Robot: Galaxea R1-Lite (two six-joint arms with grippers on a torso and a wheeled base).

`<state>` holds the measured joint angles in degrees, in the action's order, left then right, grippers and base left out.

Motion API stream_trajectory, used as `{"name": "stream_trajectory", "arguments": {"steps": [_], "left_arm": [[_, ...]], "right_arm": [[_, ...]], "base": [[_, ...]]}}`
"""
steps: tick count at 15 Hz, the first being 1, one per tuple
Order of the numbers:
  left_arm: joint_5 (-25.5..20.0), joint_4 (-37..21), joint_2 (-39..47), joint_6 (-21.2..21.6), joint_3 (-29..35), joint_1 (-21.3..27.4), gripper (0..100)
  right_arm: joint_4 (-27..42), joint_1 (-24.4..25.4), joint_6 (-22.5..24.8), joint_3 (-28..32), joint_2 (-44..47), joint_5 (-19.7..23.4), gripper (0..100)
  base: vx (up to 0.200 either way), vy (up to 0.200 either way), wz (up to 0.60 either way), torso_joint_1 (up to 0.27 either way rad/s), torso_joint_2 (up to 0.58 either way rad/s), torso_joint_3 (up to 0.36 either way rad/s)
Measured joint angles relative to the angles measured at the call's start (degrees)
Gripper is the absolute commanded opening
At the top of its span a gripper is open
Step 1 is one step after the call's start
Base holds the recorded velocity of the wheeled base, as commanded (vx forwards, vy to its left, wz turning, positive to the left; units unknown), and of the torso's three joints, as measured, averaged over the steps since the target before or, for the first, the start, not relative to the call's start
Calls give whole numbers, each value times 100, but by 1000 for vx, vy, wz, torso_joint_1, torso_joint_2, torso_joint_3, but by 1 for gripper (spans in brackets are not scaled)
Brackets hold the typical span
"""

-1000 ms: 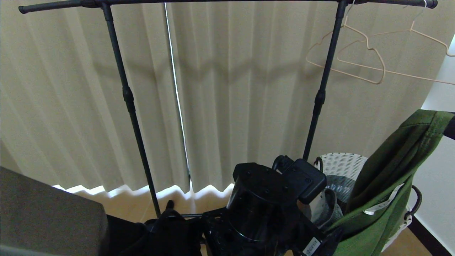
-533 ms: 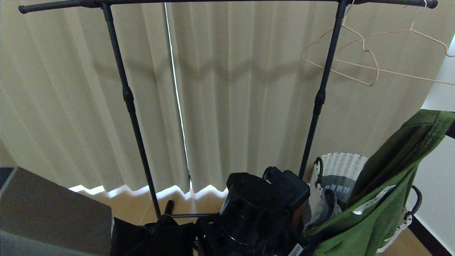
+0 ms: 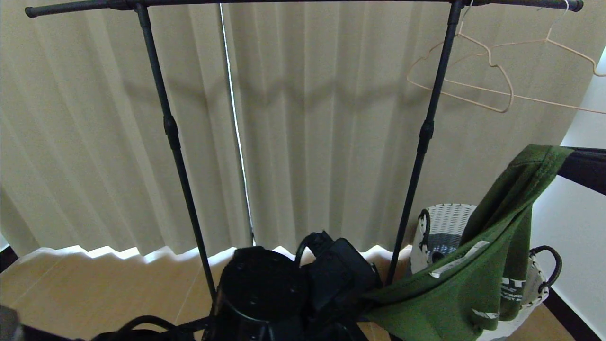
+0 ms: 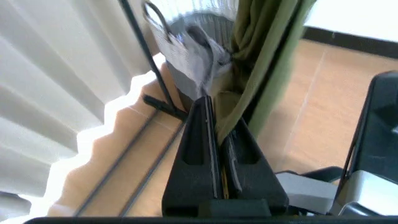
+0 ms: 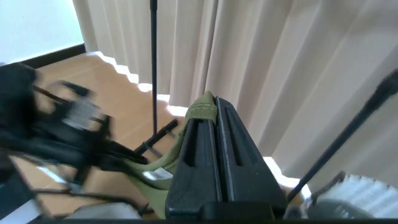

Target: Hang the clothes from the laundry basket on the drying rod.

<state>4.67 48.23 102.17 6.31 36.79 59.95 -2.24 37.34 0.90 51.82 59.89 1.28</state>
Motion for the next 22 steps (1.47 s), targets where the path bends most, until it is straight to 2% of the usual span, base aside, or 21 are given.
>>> {"name": "stream_trajectory", "arguments": {"steps": [2,4,7,10,11,12,15,17,19,22], "left_arm": [[-11,-391,-661,55,-27,-163,0],[-43,-975,-1358,148,247,-378,0],[-68,-1237,-2119,567,675,-627,0],[-71,-1367,-2477,870,1265,-897,0],[-68,-1582,-2521,892,1488,-1051,0],[-62,-2114,-2558,906,1746,-1217,0],[-44,-3857,-2604,829,2498,-1608,0],[-46,-4358,-2608,591,2889,-1798,0],[-40,-4541,-2597,304,3079,-1919,0],[-49,-4501,-2543,224,3160,-2113,0]], "right_arm": [[-578,11,119,57,196,6,0],[-779,12,137,189,344,16,0],[-900,11,130,664,461,13,0],[-911,4,128,892,513,13,0],[-902,4,128,881,529,13,0],[-903,4,128,824,540,11,0],[-892,-16,126,600,618,-20,0],[-900,-60,128,567,711,-33,0],[-922,-276,126,608,890,-41,0],[-1409,-540,99,779,1211,-35,0]], "base": [[0,0,0,0,0,0],[0,0,0,0,0,0],[0,0,0,0,0,0],[0,0,0,0,0,0],[0,0,0,0,0,0],[0,0,0,0,0,0],[0,0,0,0,0,0],[0,0,0,0,0,0],[0,0,0,0,0,0],[0,0,0,0,0,0]]}}
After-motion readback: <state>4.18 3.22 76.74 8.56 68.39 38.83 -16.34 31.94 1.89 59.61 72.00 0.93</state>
